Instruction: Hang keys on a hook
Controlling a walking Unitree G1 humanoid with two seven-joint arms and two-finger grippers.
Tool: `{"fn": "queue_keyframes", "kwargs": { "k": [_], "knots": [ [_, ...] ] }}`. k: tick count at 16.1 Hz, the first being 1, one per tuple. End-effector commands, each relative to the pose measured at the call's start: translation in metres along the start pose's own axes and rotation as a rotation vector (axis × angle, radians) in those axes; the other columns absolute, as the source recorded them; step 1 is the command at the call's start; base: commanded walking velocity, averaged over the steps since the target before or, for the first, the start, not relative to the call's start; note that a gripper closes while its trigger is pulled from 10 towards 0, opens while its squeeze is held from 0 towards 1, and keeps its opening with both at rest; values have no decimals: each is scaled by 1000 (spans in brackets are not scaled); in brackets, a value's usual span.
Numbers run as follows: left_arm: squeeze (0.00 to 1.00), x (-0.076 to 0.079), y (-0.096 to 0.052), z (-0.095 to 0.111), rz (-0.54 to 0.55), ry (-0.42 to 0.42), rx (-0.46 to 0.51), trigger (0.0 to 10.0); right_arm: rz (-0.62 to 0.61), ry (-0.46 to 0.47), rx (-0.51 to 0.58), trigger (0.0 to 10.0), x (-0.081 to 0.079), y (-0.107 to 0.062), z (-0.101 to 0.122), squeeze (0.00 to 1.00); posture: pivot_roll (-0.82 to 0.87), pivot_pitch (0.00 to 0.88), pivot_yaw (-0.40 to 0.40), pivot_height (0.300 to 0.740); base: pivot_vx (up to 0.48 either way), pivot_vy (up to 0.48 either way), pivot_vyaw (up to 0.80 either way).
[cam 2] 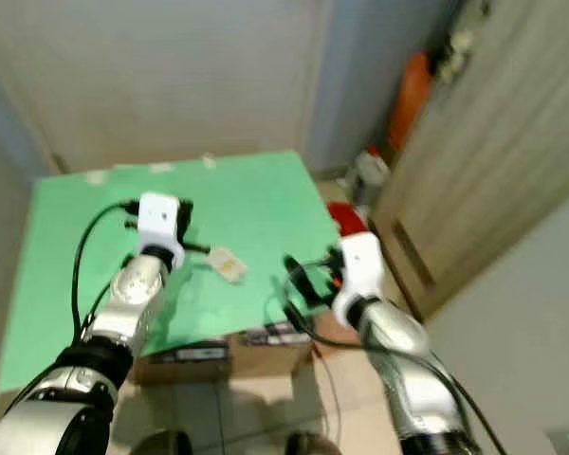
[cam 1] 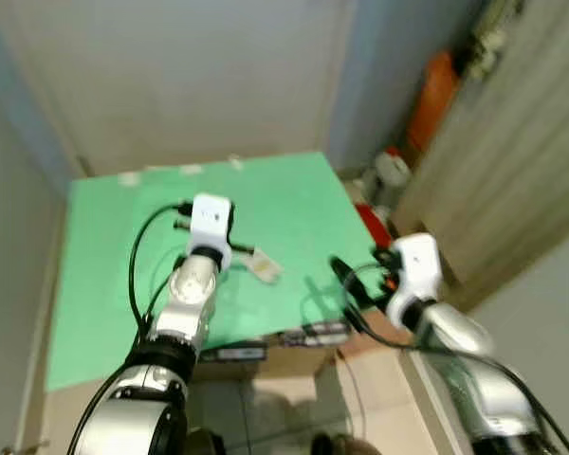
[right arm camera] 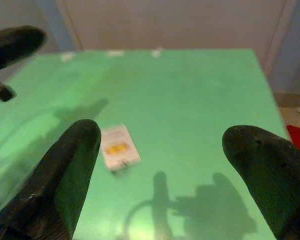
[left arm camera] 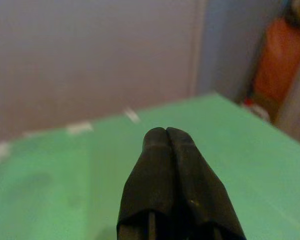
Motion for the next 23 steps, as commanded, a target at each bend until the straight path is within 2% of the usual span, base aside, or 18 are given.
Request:
{"fn": "queue_keyframes", "kwargs": {
  "k": [1,4,8,9,19,23],
  "knots": [
    [0,5,-6,3,-14,-27,21,10000,-22,10,11,10000,5,6,-1,0,34,0,-60,732,0,0,0],
    [0,6,-21,19,1,-123,84,10000,-44,83,85,10000,10,29,12,0,72,0,-58,732,0,0,0],
    [0,4,-14,25,2,-103,83,10000,-68,59,74,10000,12,41,11,0,66,0,-49,732,0,0,0],
    [0,2,-15,26,0,-107,70,10000,-71,51,78,10000,14,42,10,0,58,0,-43,717,0,0,0],
    [0,9,-12,25,-44,-74,22,10000,-105,31,108,10000,21,39,6,0,29,0,-28,602,0,0,0],
    [0,8,-12,21,-46,-46,14,10000,-93,8,105,10000,21,39,6,0,24,0,-28,602,0,0,0]
  ]
}}
Point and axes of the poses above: a point about 5 cm out from each wrist's last joint towards the gripper, its own y axis pointing out of the wrist towards the gripper, its own z axis along the axis of the wrist's last joint, x = y × z, the point moved 2 cm from there along y, pointing out of the wrist towards the gripper, and after that the axes turned 7 degrees about y, right-handed, at the moved point
